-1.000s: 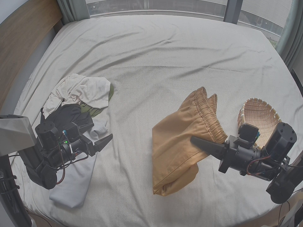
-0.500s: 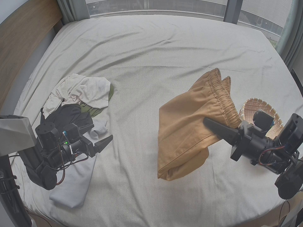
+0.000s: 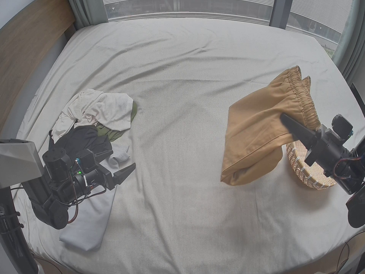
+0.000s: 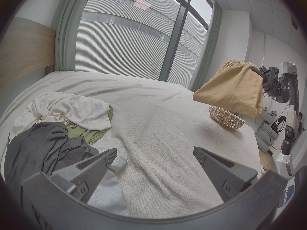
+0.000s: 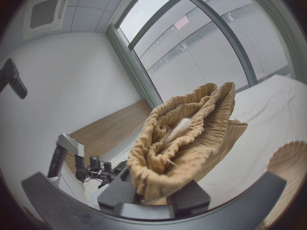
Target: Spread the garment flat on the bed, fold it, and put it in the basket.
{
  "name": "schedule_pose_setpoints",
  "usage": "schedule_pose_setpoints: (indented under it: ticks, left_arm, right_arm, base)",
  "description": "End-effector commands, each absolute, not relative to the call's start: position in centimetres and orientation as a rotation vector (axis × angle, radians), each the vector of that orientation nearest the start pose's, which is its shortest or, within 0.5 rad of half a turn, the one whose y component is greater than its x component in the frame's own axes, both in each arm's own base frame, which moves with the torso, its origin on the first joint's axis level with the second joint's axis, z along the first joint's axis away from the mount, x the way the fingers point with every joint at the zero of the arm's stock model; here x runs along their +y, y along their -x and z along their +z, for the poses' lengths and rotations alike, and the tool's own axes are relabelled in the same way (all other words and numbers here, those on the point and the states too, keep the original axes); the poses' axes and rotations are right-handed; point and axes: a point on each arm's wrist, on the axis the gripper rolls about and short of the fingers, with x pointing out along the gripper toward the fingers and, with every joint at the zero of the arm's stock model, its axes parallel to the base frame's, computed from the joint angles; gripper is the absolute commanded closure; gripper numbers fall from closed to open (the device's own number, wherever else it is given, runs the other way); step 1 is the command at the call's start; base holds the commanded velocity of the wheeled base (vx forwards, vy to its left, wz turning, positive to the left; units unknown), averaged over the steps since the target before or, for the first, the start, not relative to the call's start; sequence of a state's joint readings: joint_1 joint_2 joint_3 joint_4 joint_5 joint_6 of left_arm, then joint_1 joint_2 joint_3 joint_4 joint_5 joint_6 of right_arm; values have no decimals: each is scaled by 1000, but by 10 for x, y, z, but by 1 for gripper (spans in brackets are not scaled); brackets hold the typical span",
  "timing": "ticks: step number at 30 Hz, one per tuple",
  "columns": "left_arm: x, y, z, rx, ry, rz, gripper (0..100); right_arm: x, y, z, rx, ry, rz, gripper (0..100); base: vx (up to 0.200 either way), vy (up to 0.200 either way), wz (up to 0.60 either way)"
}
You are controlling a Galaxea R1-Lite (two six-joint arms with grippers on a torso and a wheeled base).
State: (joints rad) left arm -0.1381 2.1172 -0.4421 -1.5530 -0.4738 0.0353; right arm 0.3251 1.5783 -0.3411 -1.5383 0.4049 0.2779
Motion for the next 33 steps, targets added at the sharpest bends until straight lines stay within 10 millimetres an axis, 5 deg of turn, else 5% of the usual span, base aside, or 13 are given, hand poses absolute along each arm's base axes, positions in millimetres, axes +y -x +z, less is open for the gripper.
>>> schedule_pose_setpoints:
  ticks: [1, 33]
  left_arm:
    - [-53, -308, 62, 109, -14, -613, 0]
    - [-54, -308, 60, 117, -13, -616, 0]
  right_arm:
    - [56, -218, 189, -235, -162, 671, 100]
    - [-24, -224, 186, -241, 78, 341, 100]
  base:
    - [0, 0, 0]
    - [0, 0, 0]
